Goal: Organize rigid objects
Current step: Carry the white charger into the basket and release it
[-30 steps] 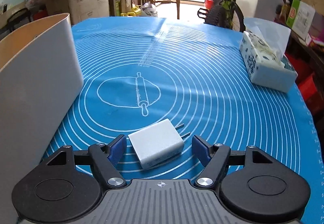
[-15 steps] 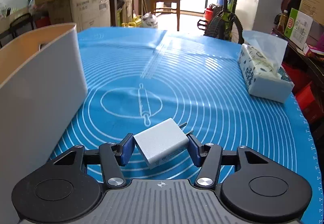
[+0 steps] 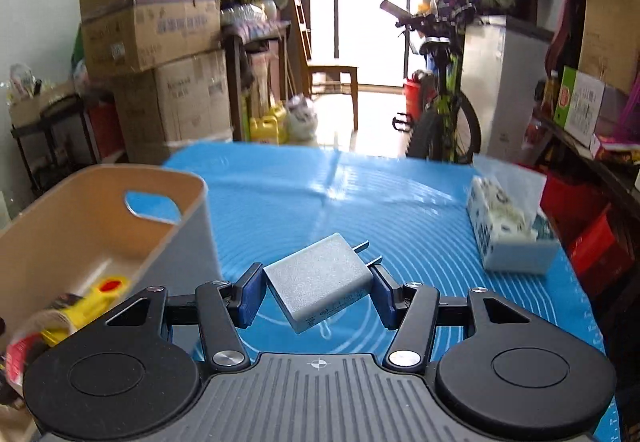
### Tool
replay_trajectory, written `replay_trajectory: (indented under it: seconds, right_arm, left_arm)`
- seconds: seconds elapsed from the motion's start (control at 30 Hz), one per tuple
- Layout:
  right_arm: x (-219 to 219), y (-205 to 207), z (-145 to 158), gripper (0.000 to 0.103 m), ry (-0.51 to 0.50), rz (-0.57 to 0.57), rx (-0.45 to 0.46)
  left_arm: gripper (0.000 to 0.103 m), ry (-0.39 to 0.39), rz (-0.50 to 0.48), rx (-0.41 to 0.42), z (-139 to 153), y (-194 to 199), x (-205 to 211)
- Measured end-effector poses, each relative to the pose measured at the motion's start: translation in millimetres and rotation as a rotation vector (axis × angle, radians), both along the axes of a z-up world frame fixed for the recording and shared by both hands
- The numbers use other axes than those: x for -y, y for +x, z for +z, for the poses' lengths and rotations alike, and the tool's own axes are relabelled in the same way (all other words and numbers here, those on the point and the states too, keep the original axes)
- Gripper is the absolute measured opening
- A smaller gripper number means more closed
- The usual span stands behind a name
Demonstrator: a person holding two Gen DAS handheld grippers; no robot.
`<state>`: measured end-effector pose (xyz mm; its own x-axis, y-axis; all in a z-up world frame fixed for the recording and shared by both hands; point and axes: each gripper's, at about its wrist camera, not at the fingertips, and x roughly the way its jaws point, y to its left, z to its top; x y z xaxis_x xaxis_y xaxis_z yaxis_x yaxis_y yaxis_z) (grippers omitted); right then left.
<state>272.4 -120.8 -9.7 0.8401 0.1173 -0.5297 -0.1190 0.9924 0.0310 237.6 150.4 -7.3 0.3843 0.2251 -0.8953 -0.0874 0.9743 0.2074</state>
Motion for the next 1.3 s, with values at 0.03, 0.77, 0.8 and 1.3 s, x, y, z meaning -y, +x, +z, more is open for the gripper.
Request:
replay_trajectory:
  seconds: [0.03, 0.77, 0.8, 1.3]
  right_arm:
    - [-3.5, -2.2, 5.2, 0.06, 0.004, 0.006, 0.013]
    - [-122.1, -27.5, 25.2, 0.06, 0.002, 0.287, -0.029]
    - [-126.7, -28.2, 22.4, 0.06, -0.004, 0.298, -0.041]
    - [-163.2, -32.4, -3.5, 0.06, -0.104, 0.412, -0.196]
  left_arm:
    - [0.021, 0.0, 0.0, 0.0, 0.0, 0.0, 0.0]
    - [0.021, 0.0, 0.0, 0.0, 0.2, 0.1, -0.5]
    - [0.021, 0.0, 0.0, 0.0, 0.2, 0.1, -0.5]
    - [0.021, 0.001, 0.0, 0.002, -1.4, 2.2, 4.2]
